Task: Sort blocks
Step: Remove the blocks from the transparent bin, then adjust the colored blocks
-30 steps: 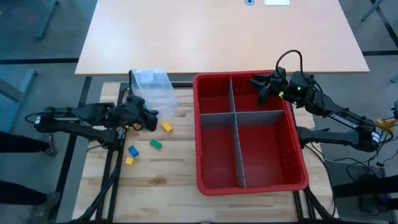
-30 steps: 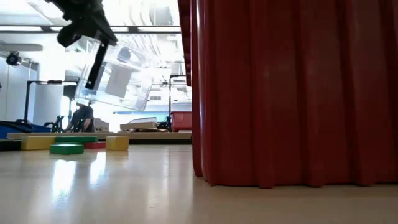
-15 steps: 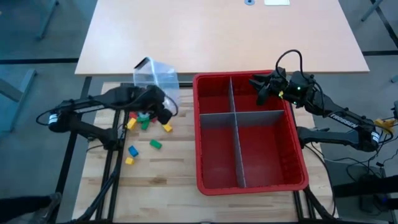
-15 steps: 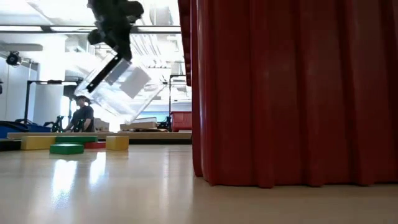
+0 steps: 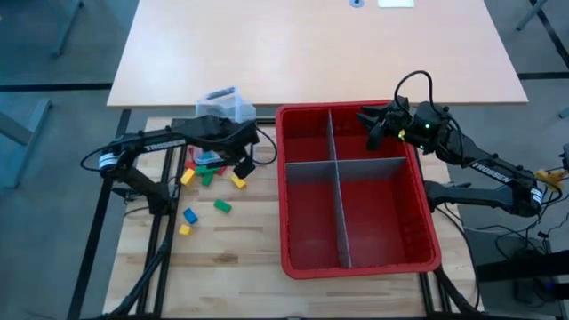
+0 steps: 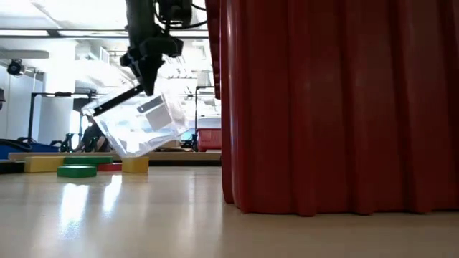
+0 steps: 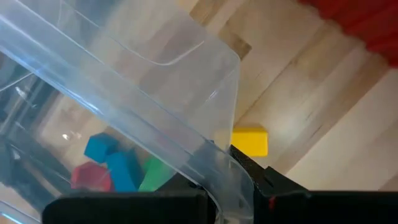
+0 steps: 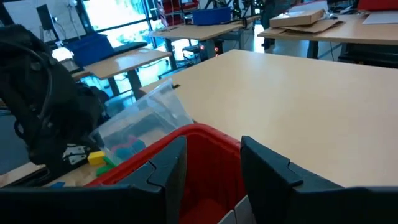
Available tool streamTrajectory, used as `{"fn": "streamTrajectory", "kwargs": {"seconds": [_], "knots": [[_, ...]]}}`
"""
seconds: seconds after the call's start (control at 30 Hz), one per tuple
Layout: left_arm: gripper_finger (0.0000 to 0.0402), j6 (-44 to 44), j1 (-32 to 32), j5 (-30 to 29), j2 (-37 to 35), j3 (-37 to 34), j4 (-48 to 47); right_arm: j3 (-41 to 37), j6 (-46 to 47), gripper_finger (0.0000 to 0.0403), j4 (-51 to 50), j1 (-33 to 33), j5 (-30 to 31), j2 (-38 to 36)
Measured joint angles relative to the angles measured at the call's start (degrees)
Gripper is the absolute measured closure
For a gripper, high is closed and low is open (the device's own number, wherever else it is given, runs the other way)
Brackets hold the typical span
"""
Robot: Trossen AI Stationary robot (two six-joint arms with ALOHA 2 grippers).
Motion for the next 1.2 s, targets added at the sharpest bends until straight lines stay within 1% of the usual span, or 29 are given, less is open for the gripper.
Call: {"fn": "streamTrajectory", "kwargs": {"seconds": [0.3,0.37,0.43,0.67,0.87,0.97,1.07,1.2], "knots": [[0.0388,2.7,0.6,-0.8,5.8,3.7,0.2,0.0,0.2,0.0267,0.0,0.0,0.0,0.0],[0.0381,2.8,0.6,-0.8,7.2,4.3,-0.2,0.0,0.3,0.027,0.0,0.0,0.0,0.0],[0.0362,2.9,0.6,-1.1,8.2,5.0,-0.1,0.0,0.5,0.0272,0.0,0.0,0.0,0.0],[0.0274,2.8,0.6,-1.0,8.0,6.5,0.4,0.0,1.1,0.027,0.0,0.0,0.0,0.0],[0.0209,2.8,0.6,0.1,6.4,9.4,0.7,0.0,0.2,0.0261,0.0,0.0,0.0,0.0],[0.0185,2.2,0.6,0.1,3.9,10.2,0.4,0.0,0.2,0.0262,0.0,0.0,0.0,0.0],[0.017,1.0,0.5,0.1,-0.1,10.4,0.5,0.0,0.1,0.0265,0.0,0.0,0.0,0.0],[0.0171,1.1,-0.6,-0.4,-7.2,8.9,1.9,0.0,-0.6,0.0264,0.1,0.0,0.0,0.0]]}}
